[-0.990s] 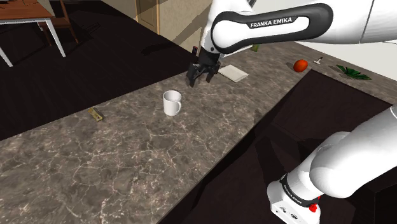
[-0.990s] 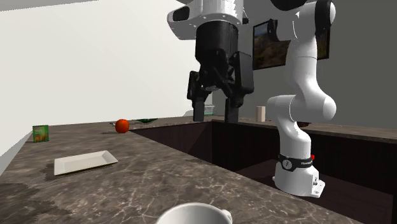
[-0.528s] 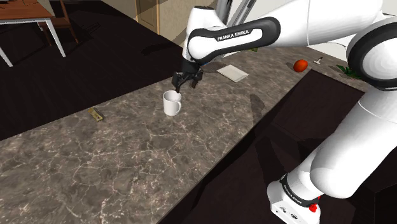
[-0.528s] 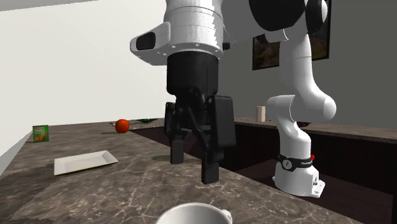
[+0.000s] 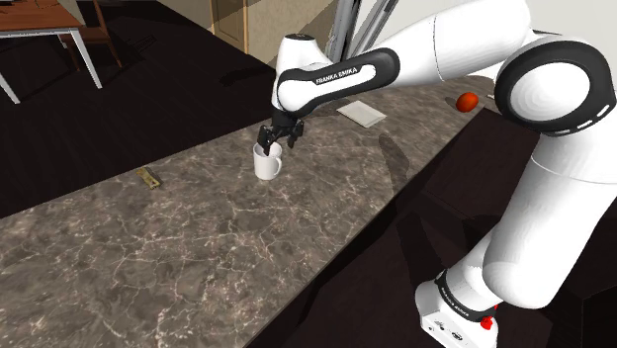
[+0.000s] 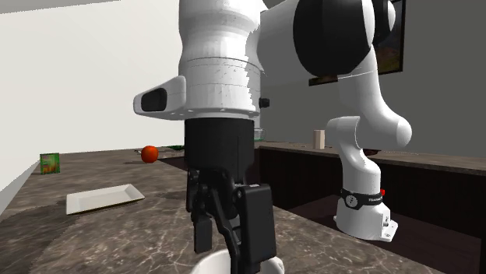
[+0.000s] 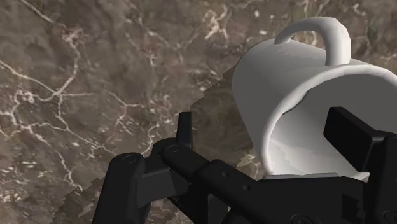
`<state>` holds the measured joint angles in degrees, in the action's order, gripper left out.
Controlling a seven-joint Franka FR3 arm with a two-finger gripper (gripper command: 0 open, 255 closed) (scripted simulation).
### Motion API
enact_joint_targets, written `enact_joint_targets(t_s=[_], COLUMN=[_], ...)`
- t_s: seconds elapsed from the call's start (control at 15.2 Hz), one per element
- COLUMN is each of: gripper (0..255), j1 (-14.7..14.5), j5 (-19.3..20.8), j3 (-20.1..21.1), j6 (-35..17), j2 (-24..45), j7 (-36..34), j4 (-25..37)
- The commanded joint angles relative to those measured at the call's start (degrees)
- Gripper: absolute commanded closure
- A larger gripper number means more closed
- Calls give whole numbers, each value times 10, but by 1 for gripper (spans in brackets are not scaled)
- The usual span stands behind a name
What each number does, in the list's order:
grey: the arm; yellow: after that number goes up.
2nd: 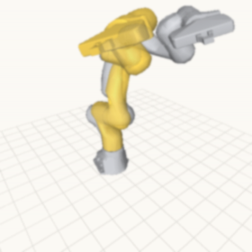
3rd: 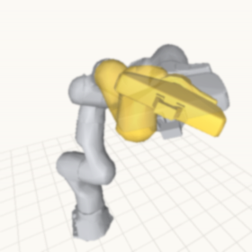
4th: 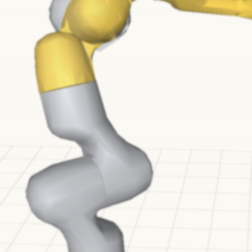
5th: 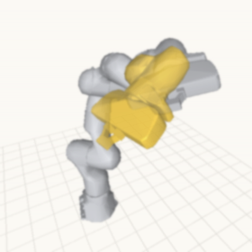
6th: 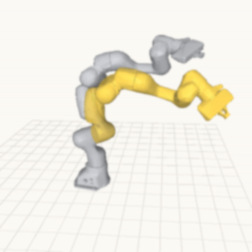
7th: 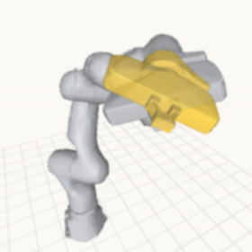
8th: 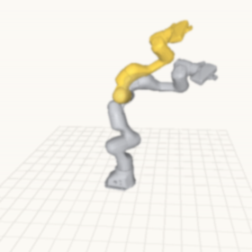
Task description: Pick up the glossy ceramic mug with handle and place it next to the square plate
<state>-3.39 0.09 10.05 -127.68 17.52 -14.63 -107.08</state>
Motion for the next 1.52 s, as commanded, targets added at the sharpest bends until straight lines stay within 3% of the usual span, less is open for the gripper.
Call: enact_joint_targets(t_s=[0.0,0.59,0.66,1.45], gripper=[0,0,255,255], j1=[-1,-1,-1,0], j5=[2,2,2,0], j3=[-1,-1,-1,0], j6=[-13,-16,-16,4], j2=[8,10,10,-1], j7=[-1,-1,-1,0], j4=[-4,-5,-5,3])
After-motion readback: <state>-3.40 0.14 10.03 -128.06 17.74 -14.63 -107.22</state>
